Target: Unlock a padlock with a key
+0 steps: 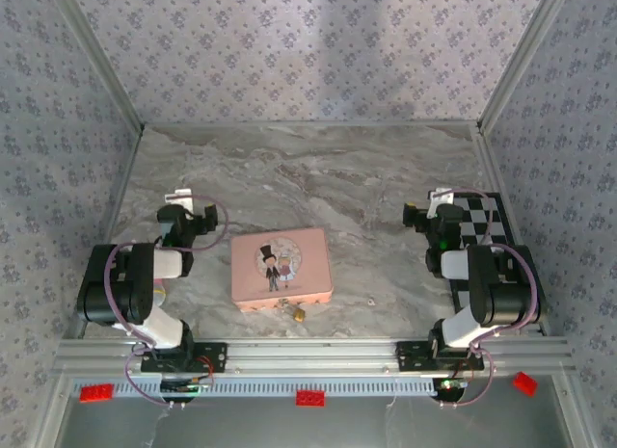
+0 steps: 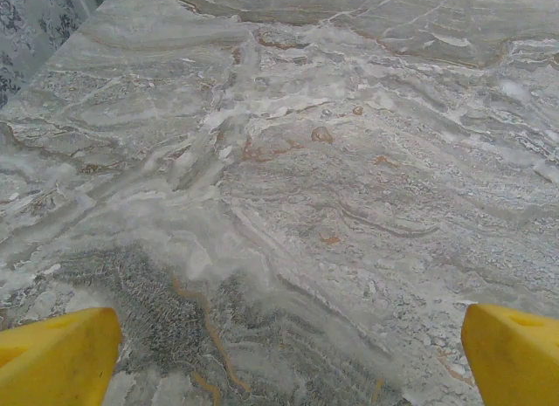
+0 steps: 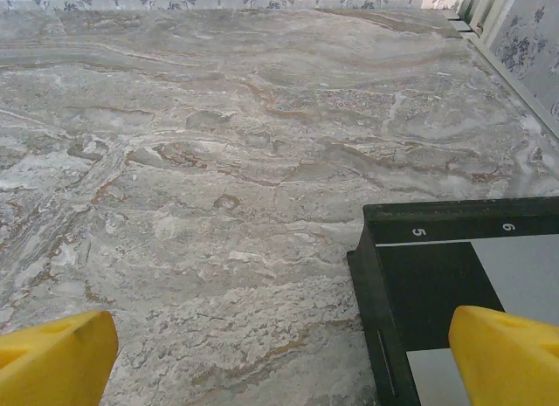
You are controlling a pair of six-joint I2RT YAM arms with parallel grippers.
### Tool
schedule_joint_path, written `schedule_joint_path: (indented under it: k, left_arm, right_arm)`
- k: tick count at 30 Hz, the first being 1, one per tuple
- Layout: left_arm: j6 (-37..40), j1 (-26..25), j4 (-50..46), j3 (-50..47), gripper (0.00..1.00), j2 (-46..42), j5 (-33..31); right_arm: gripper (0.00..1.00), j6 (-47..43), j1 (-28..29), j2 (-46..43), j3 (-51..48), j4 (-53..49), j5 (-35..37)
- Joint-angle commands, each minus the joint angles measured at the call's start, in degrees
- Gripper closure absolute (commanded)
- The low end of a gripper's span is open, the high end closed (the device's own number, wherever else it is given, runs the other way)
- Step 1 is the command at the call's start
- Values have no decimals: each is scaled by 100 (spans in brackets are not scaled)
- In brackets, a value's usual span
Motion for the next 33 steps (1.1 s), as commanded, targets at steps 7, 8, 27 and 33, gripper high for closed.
schedule_joint_path:
  k: [7,8,27,33]
  left_arm:
    - [80,-35,50,125,0,-49,-56]
    - [77,-35,50,125,0,-47,-56]
    - [54,-3,32,134,0,-49,7]
    - [54,-3,32,134,0,-49,14]
  right_arm:
    - [1,-76,-26,44,125,-86,-70]
    - [1,-75,-26,41,119,-82,-75]
    - [1,-59,-61,29,109,-77,-146]
    - [1,-61,-52,27,97,-51,-121]
